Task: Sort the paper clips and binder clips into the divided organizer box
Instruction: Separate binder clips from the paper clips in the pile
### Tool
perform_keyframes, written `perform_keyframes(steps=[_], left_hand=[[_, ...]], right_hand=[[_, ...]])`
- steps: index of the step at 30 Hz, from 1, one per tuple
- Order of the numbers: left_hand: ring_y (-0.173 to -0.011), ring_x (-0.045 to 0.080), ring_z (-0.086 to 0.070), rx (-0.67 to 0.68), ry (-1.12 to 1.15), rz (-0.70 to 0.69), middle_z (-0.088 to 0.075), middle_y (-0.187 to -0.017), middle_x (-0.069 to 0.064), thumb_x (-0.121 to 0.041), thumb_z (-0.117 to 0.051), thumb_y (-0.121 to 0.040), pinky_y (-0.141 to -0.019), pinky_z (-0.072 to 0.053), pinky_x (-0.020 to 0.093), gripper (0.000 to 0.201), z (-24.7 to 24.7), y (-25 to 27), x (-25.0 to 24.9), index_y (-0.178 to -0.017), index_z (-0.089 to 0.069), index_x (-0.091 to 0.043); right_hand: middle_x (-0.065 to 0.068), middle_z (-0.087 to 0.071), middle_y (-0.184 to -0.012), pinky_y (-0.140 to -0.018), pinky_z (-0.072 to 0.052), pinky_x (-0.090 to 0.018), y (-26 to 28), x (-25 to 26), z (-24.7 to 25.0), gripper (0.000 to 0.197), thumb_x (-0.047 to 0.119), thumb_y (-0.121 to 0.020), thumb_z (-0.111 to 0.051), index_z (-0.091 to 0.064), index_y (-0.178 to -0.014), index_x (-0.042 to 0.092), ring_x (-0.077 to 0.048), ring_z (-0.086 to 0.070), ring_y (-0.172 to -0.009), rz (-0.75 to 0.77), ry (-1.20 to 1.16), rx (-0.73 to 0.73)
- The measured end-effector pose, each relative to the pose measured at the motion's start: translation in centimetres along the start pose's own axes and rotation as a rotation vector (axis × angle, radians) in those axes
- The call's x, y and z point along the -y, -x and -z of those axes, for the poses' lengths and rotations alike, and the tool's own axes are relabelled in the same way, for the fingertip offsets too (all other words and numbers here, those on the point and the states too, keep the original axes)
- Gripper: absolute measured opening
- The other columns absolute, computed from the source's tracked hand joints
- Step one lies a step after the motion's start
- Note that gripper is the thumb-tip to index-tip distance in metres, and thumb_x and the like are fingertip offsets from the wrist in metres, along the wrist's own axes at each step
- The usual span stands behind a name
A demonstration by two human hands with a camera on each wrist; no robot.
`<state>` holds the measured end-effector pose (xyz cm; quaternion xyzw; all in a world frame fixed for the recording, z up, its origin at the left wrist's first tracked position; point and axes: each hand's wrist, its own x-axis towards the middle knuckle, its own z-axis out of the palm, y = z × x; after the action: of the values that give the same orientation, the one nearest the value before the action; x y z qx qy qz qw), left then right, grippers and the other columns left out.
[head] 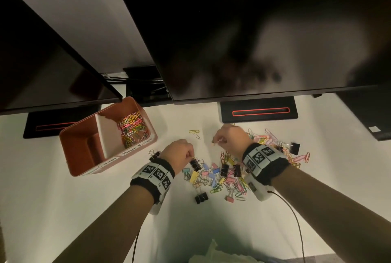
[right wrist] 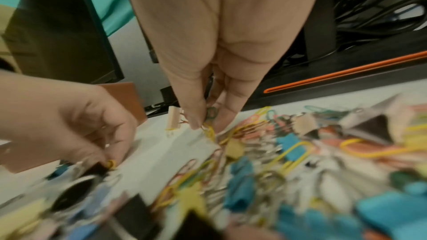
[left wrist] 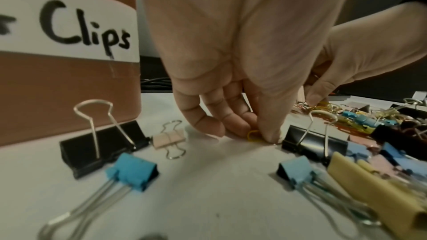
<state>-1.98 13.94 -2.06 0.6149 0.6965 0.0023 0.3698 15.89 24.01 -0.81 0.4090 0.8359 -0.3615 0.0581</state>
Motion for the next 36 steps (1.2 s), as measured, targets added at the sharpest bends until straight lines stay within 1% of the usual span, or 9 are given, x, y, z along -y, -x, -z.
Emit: perform_keyframes(steps=[3,5,8,15,22,26,31,33,36], left_hand=[[-0.089,0.018,-0.060,-0.029,0.098,0.039,-0.063,-0.099,0.004,-0.013,-0.057,-0.087,-0.085,-0.051,0.031,0.014,0.0,0.2,0.2,-0.101,-0.062,-0.013],[-0.089,0.018,-0.061,-0.025,0.149,0.065,-0.065,-0.098,0.004,-0.014,-0.059,-0.087,-0.086,-0.051,0.031,0.016,0.0,0.2,0.1,-0.103,-0.061,-0.013],[-0.089,0.019,-0.063,0.022,0.147,0.093,-0.067,-0.097,0.005,-0.017,-0.063,-0.084,-0.087,-0.052,0.033,0.016,-0.1,0.1,-0.3,-0.099,-0.062,-0.013],[-0.091,0.018,-0.060,0.012,0.034,0.049,-0.061,-0.101,0.005,-0.018,-0.062,-0.085,-0.086,-0.050,0.030,0.012,-0.5,-0.2,-0.7,-0.095,-0.065,-0.012],[-0.093,0.021,-0.056,-0.034,0.018,0.041,-0.057,-0.103,0.008,-0.013,-0.056,-0.088,-0.086,-0.047,0.029,0.011,-0.5,-0.6,-0.5,-0.094,-0.064,-0.009],[-0.092,0.021,-0.055,-0.021,-0.024,0.022,-0.056,-0.101,0.008,-0.009,-0.051,-0.088,-0.085,-0.048,0.030,0.010,-0.5,-0.6,-0.7,-0.093,-0.061,-0.009],[-0.091,0.019,-0.054,0.015,-0.006,-0.024,-0.056,-0.099,0.005,-0.008,-0.047,-0.090,-0.085,-0.046,0.028,0.017,0.0,-0.6,-0.6,-0.104,-0.057,-0.010],[-0.086,0.016,-0.053,-0.026,0.030,-0.041,-0.052,-0.095,0.002,-0.010,-0.051,-0.089,-0.082,-0.044,0.024,0.015,0.7,-1.0,-0.5,-0.101,-0.060,-0.010],[-0.083,0.018,-0.053,-0.166,0.104,-0.036,-0.049,-0.090,0.001,-0.013,-0.058,-0.087,-0.082,-0.046,0.027,0.009,1.7,-2.1,-0.7,-0.092,-0.064,-0.009]], right_hand=[[-0.005,-0.054,-0.108,-0.078,-0.040,-0.016,-0.5,-1.3,1.1,0.017,0.009,-0.088,-0.057,-0.069,-0.101,0.010,-0.016,-0.056,-0.088,-0.021,0.046,0.002],[-0.006,-0.052,-0.112,-0.081,-0.043,-0.018,-0.7,-1.7,1.5,0.017,0.007,-0.088,-0.057,-0.068,-0.101,0.009,-0.021,-0.059,-0.094,0.000,0.085,0.062],[-0.005,-0.049,-0.116,-0.090,-0.047,-0.024,-0.8,-1.8,1.5,0.018,0.008,-0.087,-0.059,-0.067,-0.103,0.012,-0.020,-0.058,-0.096,0.055,0.108,0.129],[-0.002,-0.046,-0.125,-0.093,-0.043,-0.024,-0.7,-1.3,0.9,0.045,0.015,-0.081,-0.068,-0.052,-0.123,0.015,-0.020,-0.053,-0.107,0.011,0.140,0.162],[-0.007,-0.061,-0.109,-0.085,-0.046,-0.023,-0.7,-1.1,0.3,0.018,0.012,-0.089,-0.057,-0.063,-0.106,0.011,-0.020,-0.057,-0.095,-0.047,0.125,0.125],[-0.003,-0.055,-0.110,-0.085,-0.045,-0.024,0.2,-1.3,0.1,0.016,0.019,-0.088,-0.059,-0.065,-0.101,0.014,-0.017,-0.054,-0.097,-0.005,0.165,0.108],[0.004,-0.051,-0.114,-0.091,-0.047,-0.028,1.3,-2.2,0.9,0.021,0.022,-0.084,-0.063,-0.061,-0.105,0.022,-0.016,-0.050,-0.106,0.022,0.143,0.000],[0.004,-0.051,-0.121,-0.094,-0.042,-0.028,1.2,-2.5,1.5,0.030,0.021,-0.084,-0.062,-0.059,-0.113,0.024,-0.016,-0.046,-0.112,0.037,0.157,0.027],[0.004,-0.046,-0.130,-0.098,-0.039,-0.027,1.1,-2.8,2.1,0.042,0.020,-0.083,-0.063,-0.054,-0.124,0.025,-0.017,-0.044,-0.118,0.043,0.179,0.133]])
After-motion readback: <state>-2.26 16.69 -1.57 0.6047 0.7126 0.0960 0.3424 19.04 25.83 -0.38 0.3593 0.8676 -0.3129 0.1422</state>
